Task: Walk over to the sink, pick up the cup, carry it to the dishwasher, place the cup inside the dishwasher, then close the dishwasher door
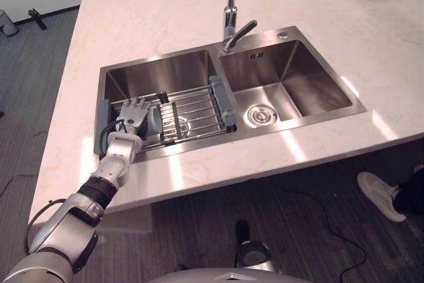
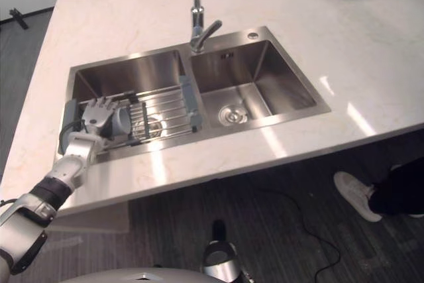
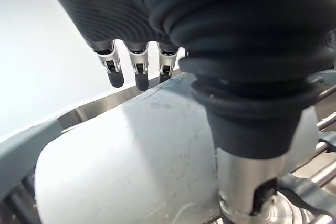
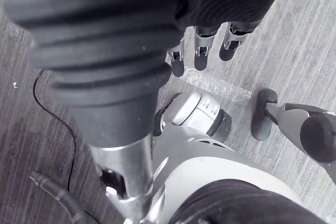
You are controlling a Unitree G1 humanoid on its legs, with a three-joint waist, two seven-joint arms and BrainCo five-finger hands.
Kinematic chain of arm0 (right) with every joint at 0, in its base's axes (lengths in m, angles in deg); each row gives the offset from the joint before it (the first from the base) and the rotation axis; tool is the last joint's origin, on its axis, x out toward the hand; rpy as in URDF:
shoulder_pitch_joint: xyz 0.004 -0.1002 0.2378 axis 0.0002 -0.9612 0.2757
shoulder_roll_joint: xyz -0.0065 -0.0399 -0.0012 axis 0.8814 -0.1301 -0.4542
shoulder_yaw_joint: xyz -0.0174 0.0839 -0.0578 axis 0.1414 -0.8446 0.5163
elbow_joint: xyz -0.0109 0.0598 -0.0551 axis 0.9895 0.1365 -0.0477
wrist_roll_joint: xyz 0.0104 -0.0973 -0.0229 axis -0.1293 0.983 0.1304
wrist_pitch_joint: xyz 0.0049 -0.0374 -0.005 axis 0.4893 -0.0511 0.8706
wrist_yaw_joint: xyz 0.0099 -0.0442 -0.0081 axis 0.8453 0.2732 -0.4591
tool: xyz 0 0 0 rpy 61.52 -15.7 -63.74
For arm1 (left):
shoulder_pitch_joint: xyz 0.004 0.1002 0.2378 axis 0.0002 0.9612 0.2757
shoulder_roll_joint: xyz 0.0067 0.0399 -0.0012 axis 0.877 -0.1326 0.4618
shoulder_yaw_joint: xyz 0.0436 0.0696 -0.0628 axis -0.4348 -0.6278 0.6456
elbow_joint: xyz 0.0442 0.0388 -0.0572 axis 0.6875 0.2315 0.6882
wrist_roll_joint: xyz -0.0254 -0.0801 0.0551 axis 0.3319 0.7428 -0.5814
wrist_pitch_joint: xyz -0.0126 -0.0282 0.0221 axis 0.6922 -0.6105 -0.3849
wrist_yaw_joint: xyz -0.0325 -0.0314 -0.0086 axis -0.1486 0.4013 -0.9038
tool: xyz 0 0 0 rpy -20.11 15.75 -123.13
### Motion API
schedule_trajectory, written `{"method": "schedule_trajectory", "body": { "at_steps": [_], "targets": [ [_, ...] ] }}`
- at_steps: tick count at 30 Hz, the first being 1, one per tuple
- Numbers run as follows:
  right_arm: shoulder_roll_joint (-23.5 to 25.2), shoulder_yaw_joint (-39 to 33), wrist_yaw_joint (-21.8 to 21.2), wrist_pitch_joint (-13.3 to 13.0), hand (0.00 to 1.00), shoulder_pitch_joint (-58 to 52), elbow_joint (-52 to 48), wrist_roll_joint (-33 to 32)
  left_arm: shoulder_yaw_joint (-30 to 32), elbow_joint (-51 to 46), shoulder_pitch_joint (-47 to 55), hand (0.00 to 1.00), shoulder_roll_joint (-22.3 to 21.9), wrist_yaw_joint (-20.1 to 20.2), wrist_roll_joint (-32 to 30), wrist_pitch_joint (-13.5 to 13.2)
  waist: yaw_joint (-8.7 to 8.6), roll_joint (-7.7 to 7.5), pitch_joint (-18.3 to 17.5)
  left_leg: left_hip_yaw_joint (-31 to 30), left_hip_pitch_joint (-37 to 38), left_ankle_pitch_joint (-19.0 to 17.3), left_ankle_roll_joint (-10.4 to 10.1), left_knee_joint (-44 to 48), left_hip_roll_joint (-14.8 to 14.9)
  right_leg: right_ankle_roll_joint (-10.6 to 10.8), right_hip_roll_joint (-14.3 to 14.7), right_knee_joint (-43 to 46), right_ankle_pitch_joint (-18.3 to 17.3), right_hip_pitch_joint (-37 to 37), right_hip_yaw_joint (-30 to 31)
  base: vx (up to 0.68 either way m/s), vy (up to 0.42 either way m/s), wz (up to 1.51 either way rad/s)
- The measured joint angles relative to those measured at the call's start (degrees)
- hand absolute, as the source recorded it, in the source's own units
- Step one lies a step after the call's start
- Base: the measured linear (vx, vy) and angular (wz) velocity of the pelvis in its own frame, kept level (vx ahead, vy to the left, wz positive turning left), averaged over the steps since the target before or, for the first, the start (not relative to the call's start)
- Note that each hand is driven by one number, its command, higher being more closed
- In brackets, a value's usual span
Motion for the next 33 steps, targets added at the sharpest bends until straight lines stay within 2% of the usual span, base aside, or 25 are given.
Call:
{"method": "schedule_trajectory", "body": {
  "at_steps": [8, 13, 18, 22, 23, 27, 33],
  "targets": [
    [0.0, 0.1, 0.2, 0.0, 0.00, 0.0, -0.1, -0.5, 0.1, 0.0, -0.5, 0.00, -1.2, 4.2, -0.2, 1.8, -0.02, -0.07, 0.0, 0.1, 0.1, -0.2, 0.0, 0.1, 0.0, -0.1, 0.0, 0.0, 0.0, 0.1, 0.0, 0.00, 0.000, 0.00],
    [-0.1, 0.1, 0.3, -0.1, 0.00, 0.0, -0.1, -0.5, 0.0, 0.0, -1.0, 0.00, -1.6, 10.2, 5.0, 4.4, -0.38, 0.19, -0.1, 0.2, 0.1, -0.6, -0.1, 0.5, 0.0, 0.0, 0.0, 0.0, 0.0, 0.2, 0.2, 0.00, 0.000, 0.00],
    [-0.1, 0.3, 0.4, -0.8, 0.00, 0.0, -0.2, -0.5, 0.0, 0.1, -1.2, 0.00, -1.8, 11.0, 5.1, 4.5, -0.69, 0.29, -0.1, 0.2, 0.2, -0.8, -0.1, 0.7, 0.1, 0.0, 0.0, 0.0, 0.0, 0.4, 0.2, 0.00, 0.000, 0.00],
    [-0.2, 1.3, 1.6, -1.3, 0.00, 0.0, -0.5, -0.5, 0.0, 0.1, -1.7, 0.00, -2.1, 13.3, 5.1, 4.5, -0.68, 0.31, 0.0, 0.2, 0.5, -1.0, -0.1, 0.6, 0.1, 0.3, 0.0, 0.0, -0.4, 1.0, 0.1, 0.00, 0.000, 0.00],
    [-0.2, 1.3, 1.6, -1.4, 0.00, 0.0, -0.5, -0.5, 0.0, 0.1, -1.9, 1.00, -2.1, 13.7, 5.1, 4.5, -0.68, 0.34, 0.0, 0.2, 0.4, -1.1, 0.0, 0.6, 0.1, 0.4, 0.0, 0.0, -0.5, 1.0, 0.1, 0.00, 0.000, 0.00],
    [-0.2, 1.3, 1.7, -2.1, 0.00, 0.0, -0.9, -0.5, -0.1, -0.1, -3.1, 1.00, -2.1, 16.8, 5.7, 3.8, -0.45, 0.58, 0.1, 0.2, 0.4, -1.2, 0.0, 0.6, 0.1, 0.4, 0.0, 0.0, -0.5, 1.0, 0.1, 0.00, 0.000, 0.00],
    [-0.2, 1.3, 2.3, -2.5, 0.00, -0.1, -2.3, -0.4, -0.8, -0.1, -4.6, 1.00, -0.8, 18.8, 9.0, 0.2, -0.45, 0.80, 0.2, 0.2, 0.0, -1.3, 0.0, 0.6, 0.1, 0.4, 0.0, 0.0, -0.5, 0.8, 0.0, 0.00, 0.000, 0.00]
  ]
}}
